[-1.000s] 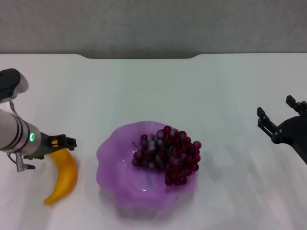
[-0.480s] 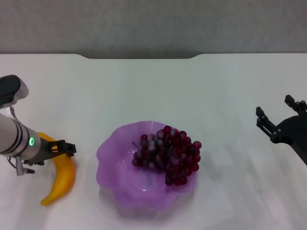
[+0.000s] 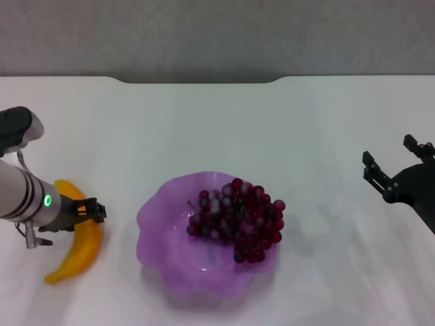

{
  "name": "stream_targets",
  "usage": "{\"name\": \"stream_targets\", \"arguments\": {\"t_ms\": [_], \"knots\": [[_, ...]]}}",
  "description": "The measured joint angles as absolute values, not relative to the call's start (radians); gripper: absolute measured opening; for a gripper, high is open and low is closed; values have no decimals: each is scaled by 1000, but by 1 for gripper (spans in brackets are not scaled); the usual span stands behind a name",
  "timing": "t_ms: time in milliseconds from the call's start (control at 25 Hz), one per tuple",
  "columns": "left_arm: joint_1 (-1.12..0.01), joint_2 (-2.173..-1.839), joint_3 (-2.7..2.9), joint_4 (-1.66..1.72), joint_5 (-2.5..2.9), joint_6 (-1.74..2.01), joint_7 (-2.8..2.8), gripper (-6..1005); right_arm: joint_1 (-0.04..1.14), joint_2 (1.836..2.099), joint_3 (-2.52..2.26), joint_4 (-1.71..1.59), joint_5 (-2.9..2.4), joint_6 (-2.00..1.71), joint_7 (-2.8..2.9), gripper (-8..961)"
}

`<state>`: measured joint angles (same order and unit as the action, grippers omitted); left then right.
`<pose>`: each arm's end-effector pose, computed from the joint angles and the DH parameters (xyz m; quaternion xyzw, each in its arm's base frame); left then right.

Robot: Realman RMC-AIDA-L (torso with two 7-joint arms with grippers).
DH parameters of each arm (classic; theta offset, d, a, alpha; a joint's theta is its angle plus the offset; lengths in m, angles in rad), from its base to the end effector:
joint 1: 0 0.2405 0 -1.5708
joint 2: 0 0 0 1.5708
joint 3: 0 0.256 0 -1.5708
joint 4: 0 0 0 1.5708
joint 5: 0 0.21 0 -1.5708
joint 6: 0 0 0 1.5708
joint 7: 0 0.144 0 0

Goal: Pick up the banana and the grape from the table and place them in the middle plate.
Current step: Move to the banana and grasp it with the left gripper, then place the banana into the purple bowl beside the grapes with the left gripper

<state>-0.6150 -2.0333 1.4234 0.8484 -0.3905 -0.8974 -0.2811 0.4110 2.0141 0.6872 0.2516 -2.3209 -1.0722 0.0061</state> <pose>-0.2893 0.4011 -0.0144 -0.6347 -0.6652 0.0394 0.3913 0.3271 0.3264 -0.0297 -0.7750 0.1631 0.2274 0.5666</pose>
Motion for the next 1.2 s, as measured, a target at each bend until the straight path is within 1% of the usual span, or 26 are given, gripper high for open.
{"name": "stream_targets", "arguments": {"t_ms": [160,400,600,680,720,1040,1200], "knots": [[-609,-2033,1421,850,-392,-891,-283,639,409,2014,687,252,-2321,-1072,6,818],[-603,-2033,1422,876,-385,-893,-281,488,407,2014,687,253,-2320,-1075,6,819],[-558,-2032,1423,1015,-388,-945,-268,487,404,2014,687,252,-2319,-1075,6,819],[-517,-2033,1425,1161,-389,-1006,-251,487,404,2014,687,252,-2319,-1075,6,819],[-517,-2033,1425,1161,-389,-1006,-251,487,404,2014,687,252,-2319,-1075,6,819],[-407,-2037,1454,1490,-445,-1200,-219,488,403,2014,686,251,-2319,-1068,6,819],[-395,-2035,1489,1560,-541,-1247,-168,488,401,2014,687,247,-2319,-1068,6,819]]}}
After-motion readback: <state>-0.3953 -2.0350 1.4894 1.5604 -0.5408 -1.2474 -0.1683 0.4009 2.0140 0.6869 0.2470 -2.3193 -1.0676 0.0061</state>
